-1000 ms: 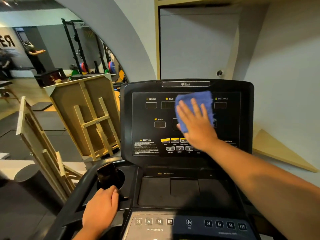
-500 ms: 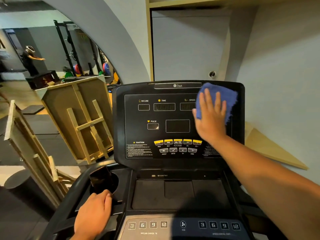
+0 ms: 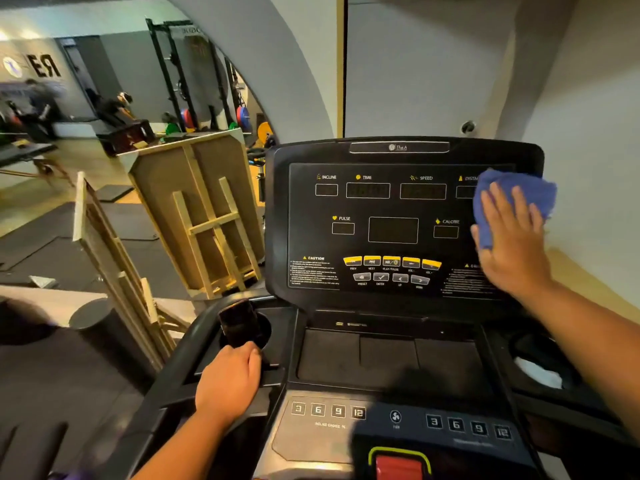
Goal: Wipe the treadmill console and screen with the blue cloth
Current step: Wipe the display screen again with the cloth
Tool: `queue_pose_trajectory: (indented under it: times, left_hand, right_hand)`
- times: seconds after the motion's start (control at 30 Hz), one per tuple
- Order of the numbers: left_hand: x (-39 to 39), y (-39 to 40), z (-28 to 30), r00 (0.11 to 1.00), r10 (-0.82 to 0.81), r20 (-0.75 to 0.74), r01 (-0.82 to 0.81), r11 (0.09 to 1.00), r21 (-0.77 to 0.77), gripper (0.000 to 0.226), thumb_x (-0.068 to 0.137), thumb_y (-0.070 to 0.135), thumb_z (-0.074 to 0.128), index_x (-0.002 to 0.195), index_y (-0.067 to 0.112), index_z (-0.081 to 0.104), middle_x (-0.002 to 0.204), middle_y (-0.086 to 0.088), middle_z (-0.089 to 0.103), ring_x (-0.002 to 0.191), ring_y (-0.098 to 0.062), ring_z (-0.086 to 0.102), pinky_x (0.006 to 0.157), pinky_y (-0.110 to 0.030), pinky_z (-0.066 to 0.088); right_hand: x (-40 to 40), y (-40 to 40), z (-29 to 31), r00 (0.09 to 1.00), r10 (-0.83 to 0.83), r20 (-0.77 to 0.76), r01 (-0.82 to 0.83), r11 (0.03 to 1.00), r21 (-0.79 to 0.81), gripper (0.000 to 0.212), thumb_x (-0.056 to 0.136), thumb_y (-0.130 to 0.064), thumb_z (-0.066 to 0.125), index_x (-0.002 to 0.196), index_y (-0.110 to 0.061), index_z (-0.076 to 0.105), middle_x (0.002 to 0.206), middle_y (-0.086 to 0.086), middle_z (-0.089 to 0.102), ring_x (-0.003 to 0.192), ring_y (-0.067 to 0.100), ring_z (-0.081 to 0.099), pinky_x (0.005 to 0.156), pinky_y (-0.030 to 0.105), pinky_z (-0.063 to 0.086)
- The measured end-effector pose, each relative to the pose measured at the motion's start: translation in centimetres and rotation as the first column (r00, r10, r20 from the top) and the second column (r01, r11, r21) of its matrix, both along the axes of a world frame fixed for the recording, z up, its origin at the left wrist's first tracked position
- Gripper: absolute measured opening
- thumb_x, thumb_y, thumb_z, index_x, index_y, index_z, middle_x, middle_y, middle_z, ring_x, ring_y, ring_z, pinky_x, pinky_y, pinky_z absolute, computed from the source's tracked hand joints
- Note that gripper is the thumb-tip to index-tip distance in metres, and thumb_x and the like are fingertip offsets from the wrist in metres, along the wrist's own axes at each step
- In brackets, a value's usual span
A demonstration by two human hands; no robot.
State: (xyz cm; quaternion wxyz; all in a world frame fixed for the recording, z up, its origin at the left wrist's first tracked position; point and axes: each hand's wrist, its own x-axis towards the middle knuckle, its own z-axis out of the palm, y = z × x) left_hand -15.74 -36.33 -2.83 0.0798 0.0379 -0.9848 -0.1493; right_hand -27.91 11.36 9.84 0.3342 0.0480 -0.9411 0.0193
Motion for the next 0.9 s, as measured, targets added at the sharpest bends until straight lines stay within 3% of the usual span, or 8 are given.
queue_pose_trajectory:
  times: [0.07,0.1,0.23,0.33,0.5,0.63,0.73,0.9]
  left_hand:
    - [0.1,0.1,0.3,1.0,-0.015,-0.013,0.015,1.0,0.007,0.032,0.102,0.038,0.027,0.083,0.032,0.052,0.073,0.006,0.056,0.072,-0.008,0.054,0.061,-0.034,0.046]
    - [0.1,0.1,0.2,1.0,-0.021,-0.014,0.021,1.0,0.008,0.033,0.102,0.038,0.027,0.083,0.032,0.053,0.073,0.006,0.056,0.072,-0.007,0.053,0.06,-0.033,0.046]
    - [0.0,-0.1,-0.3,1.0,-0.006,-0.008,0.007,1.0,0.006,0.032,0.102,0.04,0.026,0.083,0.035,0.052,0.072,0.006,0.056,0.068,-0.005,0.053,0.056,-0.03,0.044]
    - [0.0,0.0,-0.3,1.0,-0.02,-0.014,0.02,1.0,0.0,0.031,0.103,0.038,0.028,0.083,0.034,0.052,0.07,0.007,0.055,0.069,-0.004,0.052,0.055,-0.027,0.04]
    - [0.1,0.2,0.1,1.0,-0.022,-0.012,0.022,1.0,0.005,0.032,0.103,0.036,0.029,0.083,0.035,0.053,0.07,0.007,0.056,0.069,-0.004,0.052,0.057,-0.026,0.042]
    - [0.1,0.3,0.1,1.0,-0.023,-0.014,0.023,1.0,0.007,0.031,0.103,0.036,0.028,0.084,0.035,0.053,0.07,0.008,0.055,0.07,-0.004,0.052,0.059,-0.027,0.046]
    - [0.1,0.1,0.0,1.0,-0.025,-0.013,0.025,1.0,0.002,0.032,0.103,0.036,0.028,0.084,0.034,0.054,0.07,0.008,0.056,0.071,-0.004,0.052,0.062,-0.03,0.05]
    - [-0.1,0.0,-0.4,0.999,-0.036,-0.023,0.036,0.999,-0.001,0.032,0.103,0.038,0.027,0.086,0.035,0.054,0.071,0.008,0.056,0.071,-0.004,0.052,0.064,-0.031,0.052]
  right_hand:
    - [-1.4,-2.6,1.7,0.996,-0.085,0.0,0.085,0.992,-0.096,0.067,0.1,-0.047,0.026,0.157,-0.011,0.018,0.166,0.011,0.016,0.152,0.04,0.007,0.12,0.056,0.007]
    - [-1.7,-4.0,1.6,0.997,-0.078,-0.002,0.077,0.995,-0.059,0.069,0.1,-0.047,0.027,0.158,-0.012,0.015,0.167,0.011,0.013,0.152,0.041,0.004,0.12,0.056,0.005]
    - [0.8,-7.0,-3.0,0.983,0.138,0.122,-0.165,0.956,0.244,0.074,0.098,-0.047,0.038,0.16,-0.017,0.012,0.168,0.007,0.01,0.153,0.038,0.001,0.122,0.056,0.005]
    - [4.3,-6.9,-7.2,0.93,0.236,0.28,-0.332,0.867,0.372,0.07,0.101,-0.053,0.032,0.159,-0.018,0.016,0.167,0.006,0.014,0.154,0.034,0.003,0.123,0.054,0.008]
    - [7.7,-4.2,-9.3,0.868,0.27,0.416,-0.391,0.889,0.238,0.065,0.103,-0.056,0.021,0.16,-0.026,0.011,0.168,-0.003,0.011,0.155,0.018,-0.003,0.122,0.043,0.003]
    - [9.7,-5.7,-9.7,0.892,0.228,0.389,-0.293,0.949,0.114,0.066,0.103,-0.057,0.011,0.156,-0.022,0.028,0.163,0.0,0.03,0.152,0.02,0.013,0.122,0.038,0.005]
    - [9.9,-8.8,-10.3,0.899,0.236,0.368,-0.279,0.958,0.068,0.065,0.101,-0.054,0.024,0.154,-0.019,0.036,0.161,0.0,0.034,0.152,0.02,0.012,0.123,0.035,0.001]
    - [7.5,-16.1,-9.8,0.833,0.394,0.389,-0.457,0.886,0.081,0.063,0.102,-0.045,0.041,0.157,-0.02,0.023,0.165,0.001,0.022,0.154,0.021,0.002,0.122,0.037,-0.008]
